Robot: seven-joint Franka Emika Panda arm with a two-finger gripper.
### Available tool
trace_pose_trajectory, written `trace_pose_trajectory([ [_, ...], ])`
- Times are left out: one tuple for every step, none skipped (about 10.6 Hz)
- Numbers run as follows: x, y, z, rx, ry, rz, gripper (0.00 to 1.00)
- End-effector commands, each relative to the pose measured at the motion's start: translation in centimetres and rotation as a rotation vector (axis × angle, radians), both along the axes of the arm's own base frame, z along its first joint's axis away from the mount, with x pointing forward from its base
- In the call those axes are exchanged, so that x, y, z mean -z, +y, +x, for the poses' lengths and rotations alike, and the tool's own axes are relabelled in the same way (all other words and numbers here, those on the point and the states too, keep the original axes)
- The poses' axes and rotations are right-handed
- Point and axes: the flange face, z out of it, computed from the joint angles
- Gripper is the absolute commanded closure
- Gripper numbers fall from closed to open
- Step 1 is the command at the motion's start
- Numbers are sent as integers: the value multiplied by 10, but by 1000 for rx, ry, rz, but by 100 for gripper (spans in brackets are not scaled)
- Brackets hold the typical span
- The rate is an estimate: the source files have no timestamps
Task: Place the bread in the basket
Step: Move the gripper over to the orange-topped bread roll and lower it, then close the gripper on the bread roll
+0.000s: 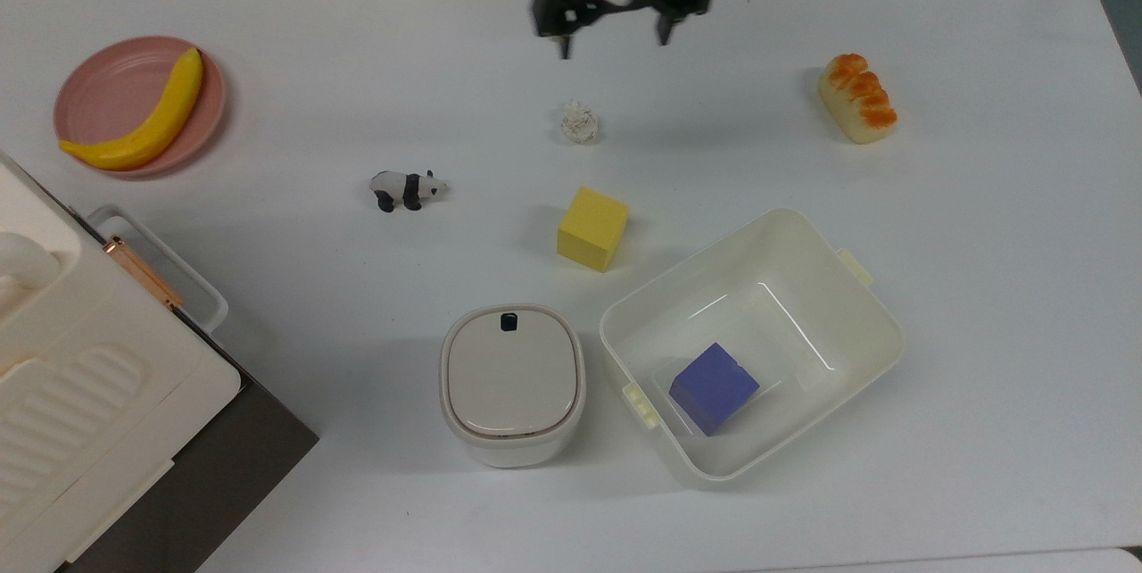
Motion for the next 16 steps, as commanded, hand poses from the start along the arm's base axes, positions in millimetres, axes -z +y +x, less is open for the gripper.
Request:
trace_pose_trajectory([
  [31, 91, -37, -123, 21, 43, 0],
  [44, 123, -49, -132, 16, 44, 0],
  [59, 157, -61, -122, 6, 38, 0],
  [79, 190, -73, -125, 16, 20, 0],
  [97, 217, -84, -150, 22, 11, 0],
  [113, 240, -91, -164, 8, 10, 0],
  [130, 261, -97, -152, -5, 7, 0],
  [140, 277, -103, -144, -25, 7, 0],
  [151, 291, -111, -141, -27, 3, 0],
  [165, 301, -118, -142, -19, -10, 0],
  [179, 311, -124, -136, -19, -16, 0],
  [197, 321, -129, -128, -19, -30, 0],
  [208, 327, -133, -129, -18, -42, 0],
  [210, 326, -132, -126, -16, -45, 0],
  [210, 326, -133, -127, -16, -45, 9],
  [210, 326, -133, -129, -16, -45, 25],
])
